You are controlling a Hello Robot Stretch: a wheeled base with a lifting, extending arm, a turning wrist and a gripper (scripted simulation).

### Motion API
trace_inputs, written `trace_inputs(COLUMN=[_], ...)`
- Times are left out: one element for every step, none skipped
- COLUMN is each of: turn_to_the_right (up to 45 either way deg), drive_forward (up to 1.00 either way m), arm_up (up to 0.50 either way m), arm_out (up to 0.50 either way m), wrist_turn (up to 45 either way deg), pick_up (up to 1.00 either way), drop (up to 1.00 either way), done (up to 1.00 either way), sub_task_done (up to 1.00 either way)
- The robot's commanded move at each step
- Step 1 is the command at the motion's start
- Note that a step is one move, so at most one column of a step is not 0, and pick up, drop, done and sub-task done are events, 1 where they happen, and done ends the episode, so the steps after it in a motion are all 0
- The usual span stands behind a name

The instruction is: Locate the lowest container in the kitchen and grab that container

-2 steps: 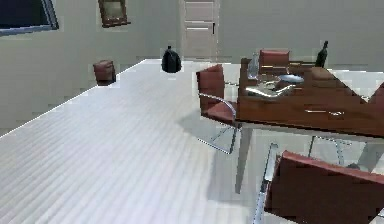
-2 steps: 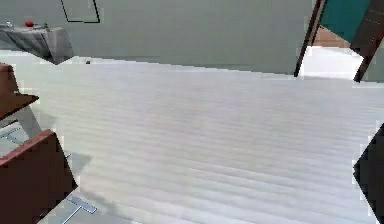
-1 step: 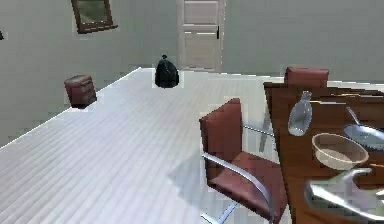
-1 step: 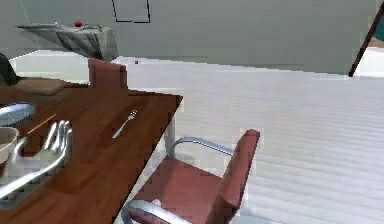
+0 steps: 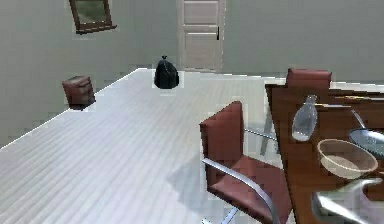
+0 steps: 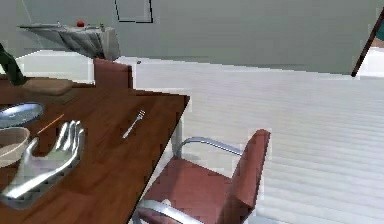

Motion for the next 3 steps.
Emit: trace_inputs(turn_to_the_right=[-42.0,45.0,0.0], drive_forward=[0.0,0.0,0.7], arm_up=[0.0,0.0,0.0], arm_out=[0.0,0.0,0.0], wrist_turn=[0.0,0.0,0.0], pick_up=[0.0,0.0,0.0], drop=[0.0,0.0,0.0], done=[0.0,0.0,0.0], sub_task_done=[0.0,0.0,0.0])
